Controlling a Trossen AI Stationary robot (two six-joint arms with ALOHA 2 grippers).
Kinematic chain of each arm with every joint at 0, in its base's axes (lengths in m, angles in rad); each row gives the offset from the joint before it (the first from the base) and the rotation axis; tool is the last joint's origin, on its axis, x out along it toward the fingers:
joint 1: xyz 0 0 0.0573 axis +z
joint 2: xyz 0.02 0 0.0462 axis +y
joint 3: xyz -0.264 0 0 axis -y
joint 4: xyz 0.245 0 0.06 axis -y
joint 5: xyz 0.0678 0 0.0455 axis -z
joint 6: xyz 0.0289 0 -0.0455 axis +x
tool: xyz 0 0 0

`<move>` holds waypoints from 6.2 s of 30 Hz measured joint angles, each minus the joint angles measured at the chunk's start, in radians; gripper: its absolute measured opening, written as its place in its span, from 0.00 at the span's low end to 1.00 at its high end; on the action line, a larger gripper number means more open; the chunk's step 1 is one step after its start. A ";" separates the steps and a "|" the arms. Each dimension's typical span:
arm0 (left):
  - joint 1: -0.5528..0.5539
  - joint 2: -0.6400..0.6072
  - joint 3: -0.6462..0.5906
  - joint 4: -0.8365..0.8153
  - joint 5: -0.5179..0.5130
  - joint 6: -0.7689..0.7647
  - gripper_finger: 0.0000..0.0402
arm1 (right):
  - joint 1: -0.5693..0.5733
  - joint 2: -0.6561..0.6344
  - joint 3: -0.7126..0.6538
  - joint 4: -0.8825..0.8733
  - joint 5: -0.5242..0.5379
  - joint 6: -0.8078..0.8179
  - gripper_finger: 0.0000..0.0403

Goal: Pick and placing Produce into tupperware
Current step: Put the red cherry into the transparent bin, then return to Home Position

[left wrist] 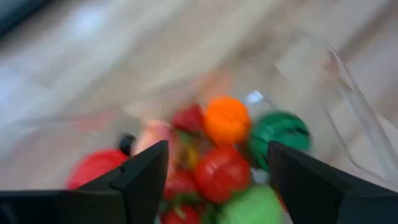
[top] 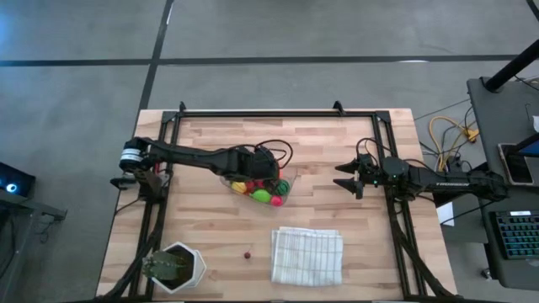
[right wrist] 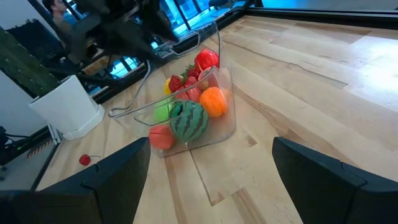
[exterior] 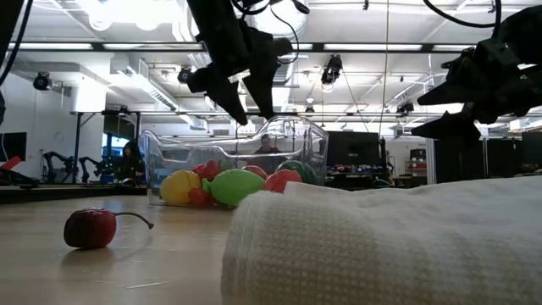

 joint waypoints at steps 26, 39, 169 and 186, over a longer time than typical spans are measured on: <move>-0.491 0.082 -0.051 -0.009 0.358 -0.691 0.69 | 0.000 0.000 0.000 0.000 0.000 0.000 0.82; -0.499 0.177 -0.024 0.010 0.466 -0.708 0.69 | 0.000 0.000 0.000 0.000 0.000 0.000 0.82; -0.164 -0.728 -0.818 1.112 0.141 0.064 0.72 | 0.000 0.000 0.000 0.000 0.000 0.000 0.82; -0.164 -1.377 -1.234 0.941 0.226 0.186 0.72 | 0.000 0.000 0.000 0.000 0.000 0.000 0.82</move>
